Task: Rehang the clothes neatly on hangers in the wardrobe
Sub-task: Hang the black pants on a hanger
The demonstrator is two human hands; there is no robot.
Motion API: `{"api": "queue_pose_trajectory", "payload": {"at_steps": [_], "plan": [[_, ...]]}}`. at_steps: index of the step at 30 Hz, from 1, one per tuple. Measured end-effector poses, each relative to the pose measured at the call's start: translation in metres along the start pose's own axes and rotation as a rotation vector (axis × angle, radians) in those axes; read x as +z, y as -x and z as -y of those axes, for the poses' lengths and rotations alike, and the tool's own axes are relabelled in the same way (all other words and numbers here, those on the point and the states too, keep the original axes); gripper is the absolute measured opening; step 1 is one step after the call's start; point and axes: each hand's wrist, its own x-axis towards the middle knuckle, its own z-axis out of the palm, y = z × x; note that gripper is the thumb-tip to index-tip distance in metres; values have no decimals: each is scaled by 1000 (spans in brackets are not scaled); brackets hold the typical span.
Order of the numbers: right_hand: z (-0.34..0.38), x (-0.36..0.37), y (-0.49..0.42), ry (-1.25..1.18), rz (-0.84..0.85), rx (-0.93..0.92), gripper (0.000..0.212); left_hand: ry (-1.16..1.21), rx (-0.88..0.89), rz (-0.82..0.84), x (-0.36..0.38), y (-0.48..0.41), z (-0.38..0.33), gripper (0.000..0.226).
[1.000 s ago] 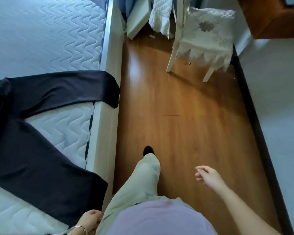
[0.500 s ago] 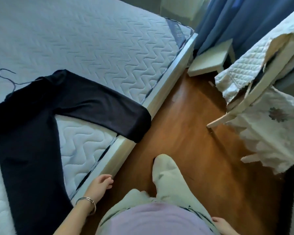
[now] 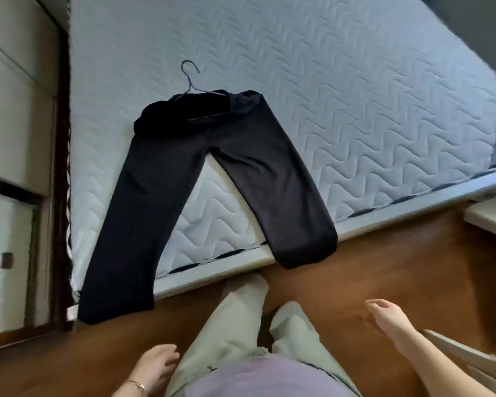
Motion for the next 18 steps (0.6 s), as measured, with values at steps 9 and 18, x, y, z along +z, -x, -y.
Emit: {"api": "queue_pose_trajectory", "payload": {"at_steps": [9, 18], "plan": [[202, 112, 20, 136, 366, -147, 19, 137, 152, -3, -73, -64, -133, 24], [427, 148, -29, 216, 349, -358, 16, 8, 407, -50, -108, -140, -337, 22]]}}
